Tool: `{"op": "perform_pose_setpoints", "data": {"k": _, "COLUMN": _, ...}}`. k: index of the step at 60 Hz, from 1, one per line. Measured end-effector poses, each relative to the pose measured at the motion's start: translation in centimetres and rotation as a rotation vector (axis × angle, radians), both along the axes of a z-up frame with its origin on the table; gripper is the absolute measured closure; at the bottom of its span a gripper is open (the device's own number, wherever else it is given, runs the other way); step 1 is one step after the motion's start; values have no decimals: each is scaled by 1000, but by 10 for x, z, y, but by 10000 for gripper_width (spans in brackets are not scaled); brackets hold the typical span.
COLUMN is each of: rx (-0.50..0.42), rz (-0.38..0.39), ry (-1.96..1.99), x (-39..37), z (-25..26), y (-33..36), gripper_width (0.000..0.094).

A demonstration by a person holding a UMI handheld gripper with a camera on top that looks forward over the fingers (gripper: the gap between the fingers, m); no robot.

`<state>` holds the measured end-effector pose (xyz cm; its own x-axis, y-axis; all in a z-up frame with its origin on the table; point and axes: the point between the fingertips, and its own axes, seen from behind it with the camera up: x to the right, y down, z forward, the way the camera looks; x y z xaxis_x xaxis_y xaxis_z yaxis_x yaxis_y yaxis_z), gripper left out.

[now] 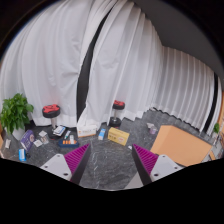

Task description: Unplug charger

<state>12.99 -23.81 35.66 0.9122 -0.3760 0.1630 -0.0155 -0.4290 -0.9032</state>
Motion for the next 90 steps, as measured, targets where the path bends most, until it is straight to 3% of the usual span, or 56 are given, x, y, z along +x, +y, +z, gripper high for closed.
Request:
{"op": "perform_pose_setpoints", "data": {"k": 13, "rx": -76, "rz": -30, "ry": 1, "x": -34, "z": -72, "y": 41, "gripper_width": 93}}
{"op": "perform_pose_setpoints", "data": {"k": 28, "rx": -218, "rz": 88, "ry": 147, "x": -112, "z": -221, "y": 93, "gripper_width": 91}}
{"op": "perform_pose_setpoints", "data": {"k": 44, "rx": -109, "rz": 247, "ry": 165, "x": -150, "z": -287, "y": 251, "gripper_width": 92}}
{"op": "perform_pose_setpoints", "data": {"k": 56, "rx": -72, "rz": 300, "ry": 119, "x": -138, "z": -315, "y": 369, "gripper_width": 114}}
{"op": "perform_pose_setpoints", "data": {"k": 59, "rx": -57, "rz": 294, "ry": 136, "x": -138, "z": -321, "y": 389, "gripper_width": 162}}
{"op": "perform_pose_setpoints", "data": {"k": 65, "rx": -59, "rz": 281, "ry": 170, "x": -132, "z": -338, "y": 414, "gripper_width": 387}}
{"op": "perform_pose_setpoints", "data": {"k": 69, "rx": -44, "rz": 265, "ry": 127, "x": -121, "z": -340, "y": 423, "gripper_width": 616}}
{"op": "perform_pose_setpoints", "data": {"k": 70, "rx": -40, "rz": 254, "ry": 103, "x": -117, "z": -340, "y": 424, "gripper_width": 717}}
{"op": "perform_pose_setpoints", "data": {"k": 79, "rx": -43, "rz": 282, "ry": 122, "x": -122, "z": -342, "y": 424, "gripper_width": 836}}
{"op": "perform_pose_setpoints", "data": {"k": 85, "rx": -76, "rz": 282, "ry": 140, "x": -122, "z": -334, "y": 423, "gripper_width": 861}}
{"op": "perform_pose_setpoints", "data": {"k": 90, "rx": 191, "rz": 316, "ry": 13, "x": -122, "z": -205, "y": 430, "gripper_width": 862}}
